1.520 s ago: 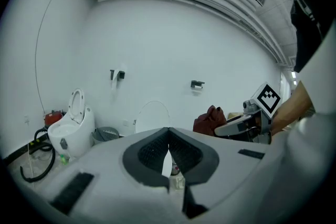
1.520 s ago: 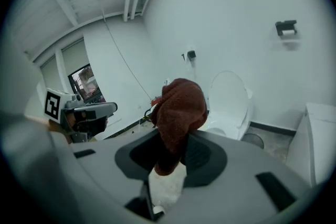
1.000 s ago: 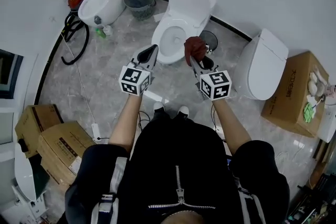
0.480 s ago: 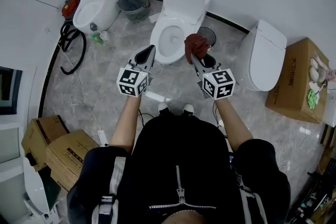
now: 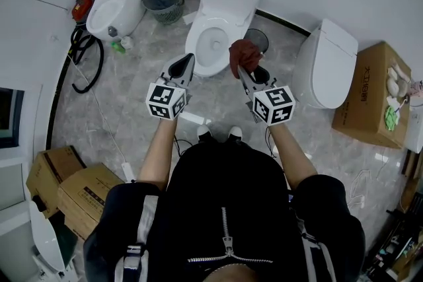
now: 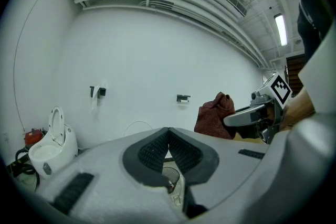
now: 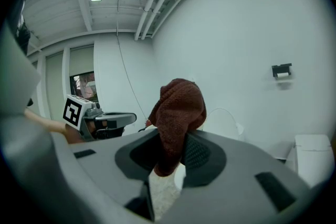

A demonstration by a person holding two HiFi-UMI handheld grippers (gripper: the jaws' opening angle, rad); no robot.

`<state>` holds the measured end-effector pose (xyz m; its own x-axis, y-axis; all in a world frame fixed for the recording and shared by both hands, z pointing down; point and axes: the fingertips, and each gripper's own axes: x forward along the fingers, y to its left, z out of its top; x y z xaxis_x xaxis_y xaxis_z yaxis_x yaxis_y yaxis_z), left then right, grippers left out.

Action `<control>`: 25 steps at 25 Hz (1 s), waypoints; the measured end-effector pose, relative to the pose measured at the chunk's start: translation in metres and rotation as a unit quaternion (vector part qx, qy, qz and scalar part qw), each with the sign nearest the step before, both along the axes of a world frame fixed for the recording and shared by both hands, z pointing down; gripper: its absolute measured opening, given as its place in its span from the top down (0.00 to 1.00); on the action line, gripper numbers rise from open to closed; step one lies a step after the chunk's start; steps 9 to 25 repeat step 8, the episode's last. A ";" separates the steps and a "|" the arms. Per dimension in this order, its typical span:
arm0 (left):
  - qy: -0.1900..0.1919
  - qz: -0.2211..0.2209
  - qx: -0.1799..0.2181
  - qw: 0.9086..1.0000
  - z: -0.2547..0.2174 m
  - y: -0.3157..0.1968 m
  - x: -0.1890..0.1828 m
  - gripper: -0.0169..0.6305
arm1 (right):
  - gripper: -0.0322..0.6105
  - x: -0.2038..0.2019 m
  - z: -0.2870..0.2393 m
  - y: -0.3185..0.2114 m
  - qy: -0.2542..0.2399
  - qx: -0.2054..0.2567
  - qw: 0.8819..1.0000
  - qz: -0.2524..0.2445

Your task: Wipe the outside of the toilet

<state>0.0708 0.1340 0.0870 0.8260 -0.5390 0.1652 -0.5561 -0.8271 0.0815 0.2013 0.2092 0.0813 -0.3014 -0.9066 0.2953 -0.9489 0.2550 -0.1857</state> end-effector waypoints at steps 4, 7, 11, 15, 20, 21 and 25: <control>0.000 0.000 0.001 1.000 -0.002 -0.001 -0.001 0.97 | 0.80 0.001 -0.002 0.000 -0.001 0.002 1.000 0.002; -0.001 -0.002 0.001 1.000 -0.001 -0.001 -0.001 0.97 | 0.80 0.000 -0.002 0.001 -0.001 0.003 1.000 0.000; 0.000 -0.003 0.001 1.000 -0.001 0.000 -0.001 0.97 | 0.80 0.000 -0.001 0.002 -0.001 0.004 1.000 -0.001; 0.000 -0.003 0.001 1.000 -0.001 0.000 -0.001 0.97 | 0.80 0.000 -0.001 0.002 -0.001 0.004 1.000 -0.001; 0.000 -0.003 0.001 1.000 -0.001 0.000 -0.001 0.97 | 0.80 0.000 -0.001 0.002 -0.001 0.004 1.000 -0.001; 0.000 -0.003 0.001 1.000 -0.001 0.000 -0.001 0.97 | 0.80 0.000 -0.001 0.002 -0.001 0.004 1.000 -0.001; 0.000 -0.003 0.001 1.000 -0.001 0.000 -0.001 0.97 | 0.80 0.000 -0.001 0.002 -0.001 0.004 1.000 -0.001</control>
